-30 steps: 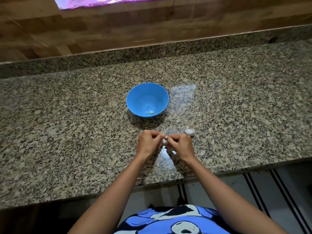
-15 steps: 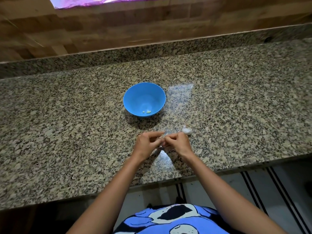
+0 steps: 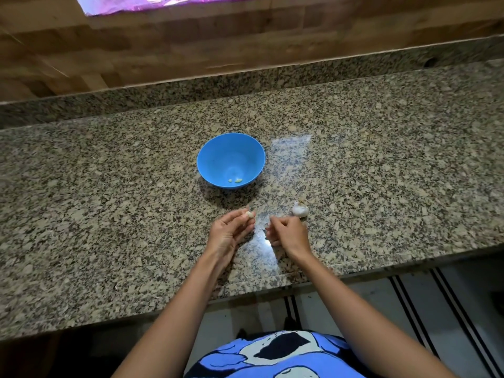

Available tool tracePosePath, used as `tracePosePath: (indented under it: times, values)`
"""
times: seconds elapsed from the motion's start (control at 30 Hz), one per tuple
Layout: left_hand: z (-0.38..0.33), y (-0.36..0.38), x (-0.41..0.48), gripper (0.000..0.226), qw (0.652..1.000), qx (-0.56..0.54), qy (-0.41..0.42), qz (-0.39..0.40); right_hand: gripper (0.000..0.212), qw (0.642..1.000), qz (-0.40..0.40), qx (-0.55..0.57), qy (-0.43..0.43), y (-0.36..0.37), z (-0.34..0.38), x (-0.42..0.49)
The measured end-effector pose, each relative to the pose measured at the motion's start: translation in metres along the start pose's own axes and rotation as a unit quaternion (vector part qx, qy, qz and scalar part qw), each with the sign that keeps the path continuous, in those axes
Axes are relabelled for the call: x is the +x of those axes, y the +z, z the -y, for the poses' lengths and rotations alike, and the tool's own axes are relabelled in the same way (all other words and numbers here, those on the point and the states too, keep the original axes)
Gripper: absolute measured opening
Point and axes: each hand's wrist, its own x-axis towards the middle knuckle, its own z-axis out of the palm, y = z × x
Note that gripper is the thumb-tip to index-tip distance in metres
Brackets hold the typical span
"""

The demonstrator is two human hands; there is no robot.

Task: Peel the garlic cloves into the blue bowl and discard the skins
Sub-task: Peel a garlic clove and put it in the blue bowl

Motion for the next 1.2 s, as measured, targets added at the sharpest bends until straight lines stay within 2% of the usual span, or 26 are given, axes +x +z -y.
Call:
tracePosePath:
  times: [0.07, 0.17, 0.27, 0.4, 0.67, 0.87, 1.03, 1.2]
  values:
    - [0.002, -0.001, -0.001, 0.022, 0.999, 0.034, 0.011, -0.003, 0.033, 0.999, -0.005, -0.036, -0.022, 0.001, 0.001, 0.001]
    - [0.005, -0.001, -0.003, 0.014, 0.997, 0.07, 0.029, -0.005, 0.014, 0.992, 0.001, -0.11, -0.056, 0.001, 0.001, 0.002]
    - [0.008, 0.001, -0.003, 0.015, 0.995, 0.089, 0.045, -0.009, 0.025, 0.987, -0.008, -0.12, -0.103, 0.003, 0.003, -0.001]
    - [0.01, 0.001, -0.004, 0.015, 0.994, 0.101, 0.045, -0.007, 0.022, 0.979, -0.011, -0.115, -0.166, 0.005, 0.008, -0.002]
    - [0.006, 0.001, -0.005, 0.017, 0.972, 0.211, 0.101, 0.002, 0.025, 0.984, 0.049, -0.114, -0.129, -0.003, 0.013, 0.009]
    - [-0.001, -0.001, -0.004, 0.014, 0.951, 0.275, 0.137, 0.017, 0.022, 0.987, 0.134, -0.036, -0.08, -0.009, 0.016, 0.02]
    - [-0.001, -0.002, -0.001, 0.019, 0.939, 0.309, 0.148, 0.021, 0.018, 0.987, 0.139, -0.025, -0.075, -0.012, 0.023, 0.019]
    - [0.001, -0.004, 0.003, 0.015, 0.921, 0.349, 0.17, 0.027, 0.015, 0.986, 0.107, -0.09, -0.091, -0.007, 0.021, 0.021]
